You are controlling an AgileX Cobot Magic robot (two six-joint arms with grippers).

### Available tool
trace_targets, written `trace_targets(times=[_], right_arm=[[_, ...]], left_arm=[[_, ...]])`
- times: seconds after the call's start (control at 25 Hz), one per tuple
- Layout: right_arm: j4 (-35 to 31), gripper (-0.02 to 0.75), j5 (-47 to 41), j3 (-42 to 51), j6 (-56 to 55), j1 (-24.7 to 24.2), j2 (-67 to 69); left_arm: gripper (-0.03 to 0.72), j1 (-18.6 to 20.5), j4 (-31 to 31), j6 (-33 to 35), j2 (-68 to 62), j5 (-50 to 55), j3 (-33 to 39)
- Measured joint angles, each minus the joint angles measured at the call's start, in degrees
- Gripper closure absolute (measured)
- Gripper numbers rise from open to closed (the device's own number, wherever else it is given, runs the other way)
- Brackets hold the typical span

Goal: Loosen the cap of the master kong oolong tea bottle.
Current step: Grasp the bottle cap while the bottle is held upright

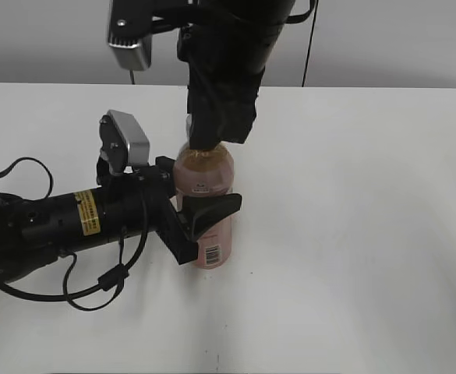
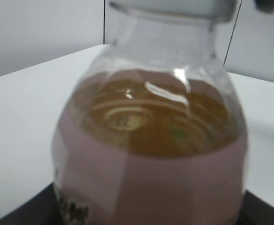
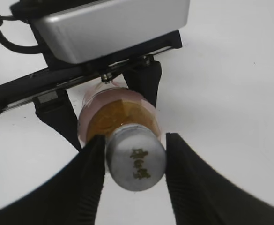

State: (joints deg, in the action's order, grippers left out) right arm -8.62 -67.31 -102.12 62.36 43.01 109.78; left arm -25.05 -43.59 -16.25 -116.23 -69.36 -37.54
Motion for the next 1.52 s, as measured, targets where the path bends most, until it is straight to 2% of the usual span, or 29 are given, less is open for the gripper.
trace_targets(times=[0.12, 0.24, 0.56, 0.72, 1.04, 1.16, 1.32, 1.44, 1.52], right_arm=[[-1.01, 0.274, -0.57, 0.0, -5.62, 0.0, 0.0], [-1.49, 0.212, -0.83, -0.07, -17.33, 0.0, 0.0], [-1.03, 0.193, -2.03, -5.12, -59.36, 0.0, 0.0], [2.34, 0.193, -2.21, -5.66, -72.5, 0.0, 0.28], [1.8, 0.204, -2.45, -5.66, -76.42, 0.0, 3.39], [1.52, 0.265, -2.45, -5.66, -76.47, 0.0, 3.72], [1.81, 0.449, -2.52, -5.66, -76.07, 0.0, 3.72], [1.86, 0.456, -2.52, -5.66, -69.36, 0.0, 3.72], [1.8, 0.456, -2.52, -5.66, -59.61, 0.0, 3.72]], left_arm=[[0.285, 0.0, 0.24, -0.41, 0.0, 0.0, 0.0], [0.285, 0.0, 0.55, -0.77, 0.0, 0.0, 0.0], [0.285, 0.0, 0.71, -1.09, 0.0, 0.0, 0.0], [0.285, 0.0, 0.77, -1.09, 0.0, 0.0, 0.0], [0.285, 0.0, 0.77, -1.09, 0.0, 0.0, 0.0], [0.285, 0.0, 0.77, -1.09, 0.0, 0.0, 0.0], [0.285, 0.0, 0.77, -1.09, 0.0, 0.0, 0.0], [0.285, 0.0, 0.77, -1.09, 0.0, 0.05, 0.0], [0.285, 0.0, 0.77, -1.09, 0.0, 0.05, 0.0]])
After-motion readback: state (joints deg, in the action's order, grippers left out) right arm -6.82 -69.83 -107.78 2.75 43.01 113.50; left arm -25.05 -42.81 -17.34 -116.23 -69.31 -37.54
